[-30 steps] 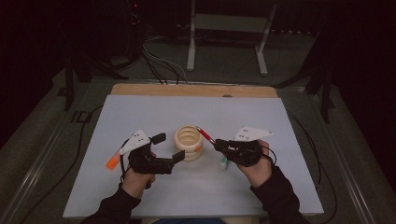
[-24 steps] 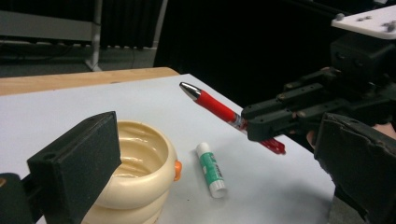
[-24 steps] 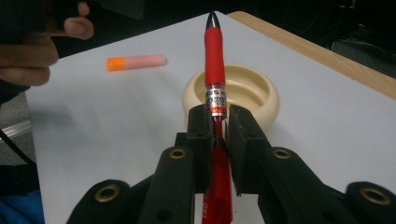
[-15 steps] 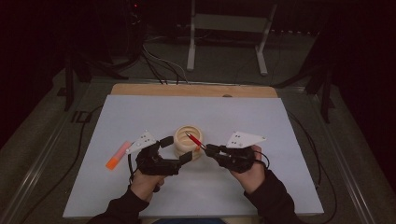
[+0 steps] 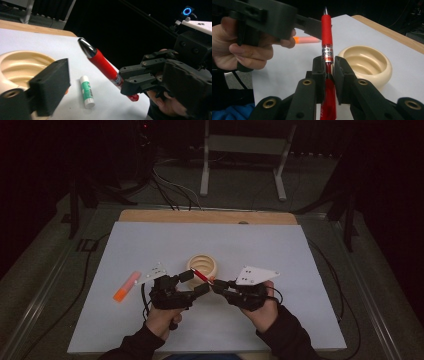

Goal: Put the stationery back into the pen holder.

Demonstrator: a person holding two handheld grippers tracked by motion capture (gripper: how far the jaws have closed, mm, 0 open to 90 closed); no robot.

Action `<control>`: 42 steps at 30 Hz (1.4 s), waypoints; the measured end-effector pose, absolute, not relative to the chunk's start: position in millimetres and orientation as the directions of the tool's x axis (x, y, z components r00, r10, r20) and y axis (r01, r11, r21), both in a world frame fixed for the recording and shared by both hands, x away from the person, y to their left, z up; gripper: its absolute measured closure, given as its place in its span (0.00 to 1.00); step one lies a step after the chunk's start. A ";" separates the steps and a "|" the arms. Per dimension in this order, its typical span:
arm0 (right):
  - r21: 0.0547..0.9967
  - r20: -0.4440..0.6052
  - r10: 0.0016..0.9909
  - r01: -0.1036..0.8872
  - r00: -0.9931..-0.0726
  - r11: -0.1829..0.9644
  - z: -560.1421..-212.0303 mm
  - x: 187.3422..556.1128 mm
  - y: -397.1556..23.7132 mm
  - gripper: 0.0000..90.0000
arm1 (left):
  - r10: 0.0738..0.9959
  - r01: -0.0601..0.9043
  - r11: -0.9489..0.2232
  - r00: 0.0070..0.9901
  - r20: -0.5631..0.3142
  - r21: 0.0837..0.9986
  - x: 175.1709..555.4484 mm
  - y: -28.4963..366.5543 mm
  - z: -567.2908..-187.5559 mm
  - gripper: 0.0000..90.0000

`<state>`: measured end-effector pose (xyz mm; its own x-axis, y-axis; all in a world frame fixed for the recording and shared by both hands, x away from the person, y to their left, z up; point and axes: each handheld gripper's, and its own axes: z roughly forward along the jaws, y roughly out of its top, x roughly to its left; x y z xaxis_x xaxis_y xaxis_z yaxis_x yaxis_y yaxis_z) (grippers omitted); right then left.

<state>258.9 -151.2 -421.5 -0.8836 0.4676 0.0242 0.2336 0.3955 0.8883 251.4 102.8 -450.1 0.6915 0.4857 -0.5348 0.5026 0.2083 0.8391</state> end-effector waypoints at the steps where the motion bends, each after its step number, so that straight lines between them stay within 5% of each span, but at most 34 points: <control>1: 0.888 0.025 0.466 0.233 -0.884 0.395 -421.5 258.6 -150.9 0.89 | 0.485 0.502 0.209 0.692 -0.535 0.839 251.2 102.4 -450.3 0.19; 8: 0.891 0.022 0.456 0.224 -0.890 0.394 -420.8 256.8 -149.6 0.89 | 0.470 0.507 0.234 0.688 -0.553 0.829 251.5 102.2 -453.8 0.50; 20: 0.892 0.021 0.444 0.217 -0.896 0.397 -419.0 254.6 -148.6 0.89 | 0.393 0.533 0.304 0.685 -0.614 0.790 255.8 108.0 -459.9 0.83; 33: 0.891 0.016 0.424 0.206 -0.906 0.405 -420.9 255.2 -147.4 0.87 | 0.383 0.497 0.277 0.727 -0.569 0.822 254.2 106.2 -455.4 0.90; 42: 0.917 0.036 0.487 0.222 -0.873 0.330 -419.5 260.8 -162.0 0.49 | 0.441 0.399 0.231 0.770 -0.461 0.887 260.9 114.7 -439.0 0.90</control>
